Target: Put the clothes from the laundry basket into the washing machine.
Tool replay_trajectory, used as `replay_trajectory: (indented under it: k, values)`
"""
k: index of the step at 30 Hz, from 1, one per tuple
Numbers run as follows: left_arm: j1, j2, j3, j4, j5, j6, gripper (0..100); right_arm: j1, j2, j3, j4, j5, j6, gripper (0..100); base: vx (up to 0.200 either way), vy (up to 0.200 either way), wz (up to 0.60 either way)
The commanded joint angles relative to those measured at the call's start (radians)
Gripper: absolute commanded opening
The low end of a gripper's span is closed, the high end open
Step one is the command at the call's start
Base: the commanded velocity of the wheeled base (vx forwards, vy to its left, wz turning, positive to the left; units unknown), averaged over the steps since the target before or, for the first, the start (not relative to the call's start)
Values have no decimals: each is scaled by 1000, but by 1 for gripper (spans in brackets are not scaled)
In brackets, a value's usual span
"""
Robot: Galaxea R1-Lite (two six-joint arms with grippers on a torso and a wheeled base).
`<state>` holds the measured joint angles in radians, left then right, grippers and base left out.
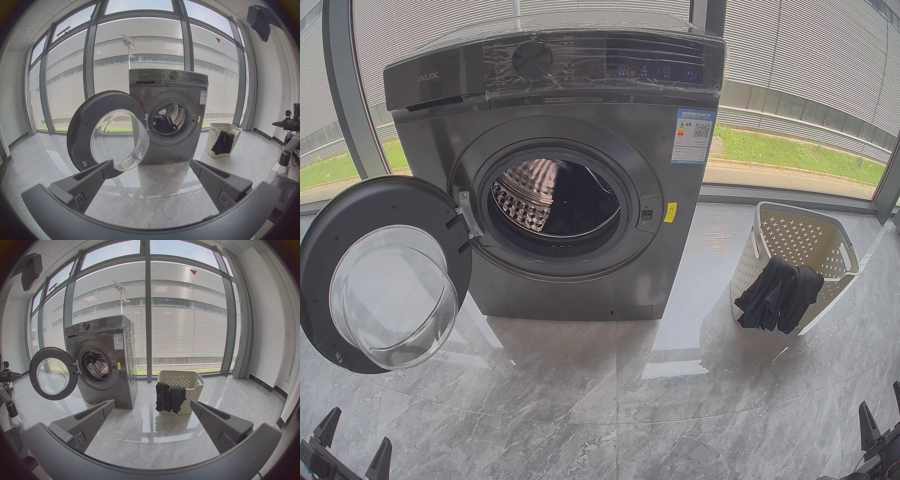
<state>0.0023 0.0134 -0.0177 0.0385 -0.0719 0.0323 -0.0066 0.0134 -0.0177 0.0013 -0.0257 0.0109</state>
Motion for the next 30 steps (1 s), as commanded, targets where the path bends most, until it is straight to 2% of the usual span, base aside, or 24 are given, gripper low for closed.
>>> replay_trajectory:
  k: [1,7,22,30]
  values:
    - [1,-12,16,0,1,-2,100,0,-9,15,0,0,0,100,0,0,0]
    - [1,-12,16,0,1,3,100,0,-9,15,0,0,0,100,0,0,0]
    - [1,-12,16,0,17,-11,100,0,-9,15,0,0,0,100,0,0,0]
    - [1,-12,16,0,17,-12,100,0,-9,15,0,0,0,100,0,-200,0]
